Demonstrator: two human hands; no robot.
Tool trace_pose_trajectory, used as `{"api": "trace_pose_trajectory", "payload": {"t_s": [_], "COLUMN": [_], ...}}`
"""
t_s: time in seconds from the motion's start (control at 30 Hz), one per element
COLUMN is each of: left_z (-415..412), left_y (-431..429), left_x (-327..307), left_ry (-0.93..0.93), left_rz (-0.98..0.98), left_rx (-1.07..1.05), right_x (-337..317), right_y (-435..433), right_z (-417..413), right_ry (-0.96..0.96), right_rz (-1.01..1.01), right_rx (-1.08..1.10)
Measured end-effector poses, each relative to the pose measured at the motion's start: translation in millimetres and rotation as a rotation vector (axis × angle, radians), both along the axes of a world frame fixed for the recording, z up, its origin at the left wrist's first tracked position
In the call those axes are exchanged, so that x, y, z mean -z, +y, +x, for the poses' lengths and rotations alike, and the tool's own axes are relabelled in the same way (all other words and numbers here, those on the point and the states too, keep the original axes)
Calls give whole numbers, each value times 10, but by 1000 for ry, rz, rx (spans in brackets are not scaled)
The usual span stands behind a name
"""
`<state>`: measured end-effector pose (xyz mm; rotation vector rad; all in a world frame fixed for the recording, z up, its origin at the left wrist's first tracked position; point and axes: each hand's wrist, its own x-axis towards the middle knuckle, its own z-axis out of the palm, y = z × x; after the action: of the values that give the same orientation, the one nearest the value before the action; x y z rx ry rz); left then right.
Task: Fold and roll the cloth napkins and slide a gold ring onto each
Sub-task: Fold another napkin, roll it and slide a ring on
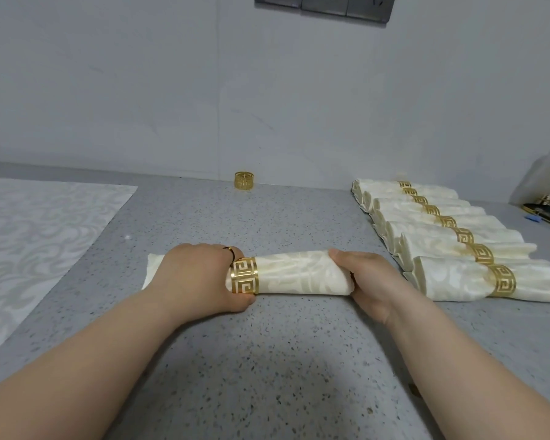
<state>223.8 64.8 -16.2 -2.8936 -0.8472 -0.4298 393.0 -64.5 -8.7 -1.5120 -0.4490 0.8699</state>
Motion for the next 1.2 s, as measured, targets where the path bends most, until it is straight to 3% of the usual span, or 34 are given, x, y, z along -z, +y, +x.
{"api": "trace_pose_trajectory", "payload": {"t_s": [0.23, 0.5, 0.57, 0.63, 0.77, 0.9, 1.0, 1.2], "left_z": [-31, -9, -7, -16, -109, -398, -602, -590], "left_y": [-3, -43, -64, -81, -100, -6, 38, 66], "left_x": [-28, -29, -44, -60, -99, -110, -27, 13], "left_ry": [8, 0, 10, 20, 14, 35, 5, -86], "left_rz": [14, -5, -1, -20, -50, -61, -201, -394], "left_rx": [-7, 16, 24, 30, 41, 12, 7, 10], "right_x": [52, 29, 20, -35, -51, 51, 60, 145], "right_y": [-15, -10, -31, -79, -110, -19, 87, 257], "right_z": [-30, -71, -94, -180, -468, -635, -690, -712], "right_ry": [-294, -344, -605, -990, -1460, -1554, -1625, -1803], "right_rz": [-108, -115, -157, -136, -120, -34, -70, -68], "right_rx": [-3, 34, 130, 191, -115, -340, -434, -348]}}
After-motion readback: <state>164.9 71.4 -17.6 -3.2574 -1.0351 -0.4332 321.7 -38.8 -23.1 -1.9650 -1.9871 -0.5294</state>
